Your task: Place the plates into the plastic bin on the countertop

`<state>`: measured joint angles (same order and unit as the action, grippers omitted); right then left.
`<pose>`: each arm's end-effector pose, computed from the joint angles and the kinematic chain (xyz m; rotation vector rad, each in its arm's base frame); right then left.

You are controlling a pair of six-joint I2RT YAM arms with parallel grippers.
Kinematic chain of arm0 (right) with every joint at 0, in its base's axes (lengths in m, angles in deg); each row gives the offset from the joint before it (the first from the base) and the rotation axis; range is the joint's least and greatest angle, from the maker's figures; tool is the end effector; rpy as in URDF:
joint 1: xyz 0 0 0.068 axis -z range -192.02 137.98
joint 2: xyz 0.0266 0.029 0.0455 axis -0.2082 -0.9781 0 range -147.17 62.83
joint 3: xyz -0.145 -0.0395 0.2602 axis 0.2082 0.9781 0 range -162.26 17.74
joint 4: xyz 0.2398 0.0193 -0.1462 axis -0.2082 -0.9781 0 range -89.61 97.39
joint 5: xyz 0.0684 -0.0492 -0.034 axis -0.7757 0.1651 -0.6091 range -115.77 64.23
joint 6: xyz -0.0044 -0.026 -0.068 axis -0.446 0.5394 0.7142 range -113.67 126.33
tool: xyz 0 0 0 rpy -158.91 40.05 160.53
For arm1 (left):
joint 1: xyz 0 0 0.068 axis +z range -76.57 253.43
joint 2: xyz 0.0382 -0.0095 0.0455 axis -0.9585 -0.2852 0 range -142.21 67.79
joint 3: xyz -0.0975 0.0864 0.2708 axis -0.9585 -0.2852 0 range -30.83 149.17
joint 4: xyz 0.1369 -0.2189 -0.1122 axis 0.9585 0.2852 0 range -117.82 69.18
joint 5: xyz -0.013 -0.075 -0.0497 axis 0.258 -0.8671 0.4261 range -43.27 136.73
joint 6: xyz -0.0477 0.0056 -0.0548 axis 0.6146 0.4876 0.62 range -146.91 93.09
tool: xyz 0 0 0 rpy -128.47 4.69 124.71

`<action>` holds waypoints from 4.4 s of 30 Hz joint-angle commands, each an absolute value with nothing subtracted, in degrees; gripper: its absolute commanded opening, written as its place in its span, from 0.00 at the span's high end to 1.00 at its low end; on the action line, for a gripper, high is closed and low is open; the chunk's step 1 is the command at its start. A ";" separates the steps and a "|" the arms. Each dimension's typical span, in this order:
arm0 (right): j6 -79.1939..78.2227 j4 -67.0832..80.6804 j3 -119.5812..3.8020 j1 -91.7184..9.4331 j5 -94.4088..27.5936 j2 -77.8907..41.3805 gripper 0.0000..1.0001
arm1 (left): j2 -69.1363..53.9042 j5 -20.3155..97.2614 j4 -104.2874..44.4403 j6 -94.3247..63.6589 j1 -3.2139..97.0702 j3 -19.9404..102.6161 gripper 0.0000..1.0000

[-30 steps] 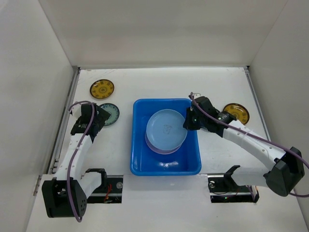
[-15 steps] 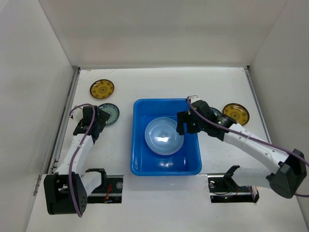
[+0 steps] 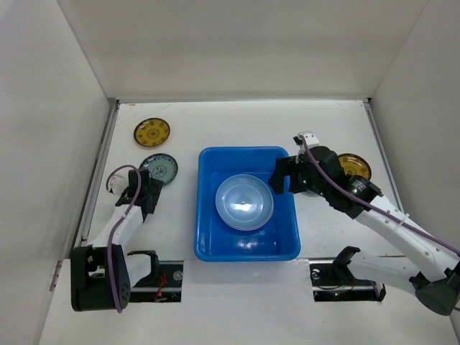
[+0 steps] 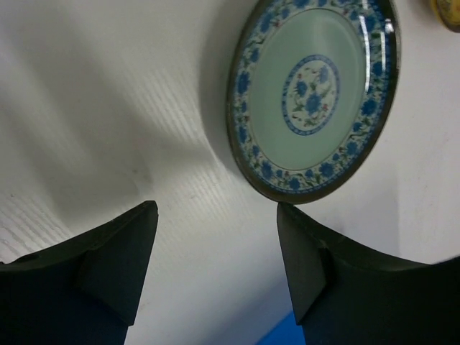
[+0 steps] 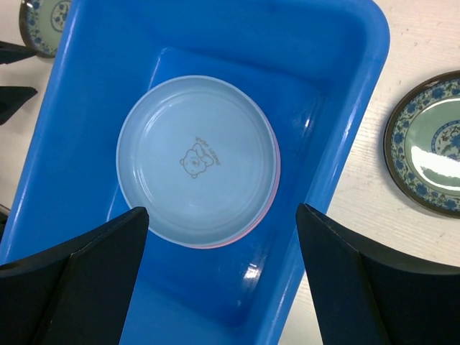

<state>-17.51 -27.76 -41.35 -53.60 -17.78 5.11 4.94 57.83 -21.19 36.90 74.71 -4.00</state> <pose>0.1850 0.1529 0.3526 -0.2578 2.1829 0.5052 0.2350 0.0169 0.1752 -1.3311 1.9019 -0.3353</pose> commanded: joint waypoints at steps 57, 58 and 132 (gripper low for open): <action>-16.87 -18.71 -39.91 -38.87 -13.99 6.75 0.15 | 7.94 42.88 -11.31 8.44 54.68 26.64 1.00; -17.05 -18.62 -39.82 -38.69 -13.99 6.66 0.15 | 7.24 41.91 -9.56 6.68 53.01 27.26 0.99; -16.79 -12.56 -36.04 -30.25 -18.30 8.16 0.14 | -40.48 48.32 -50.76 47.44 82.70 27.34 0.21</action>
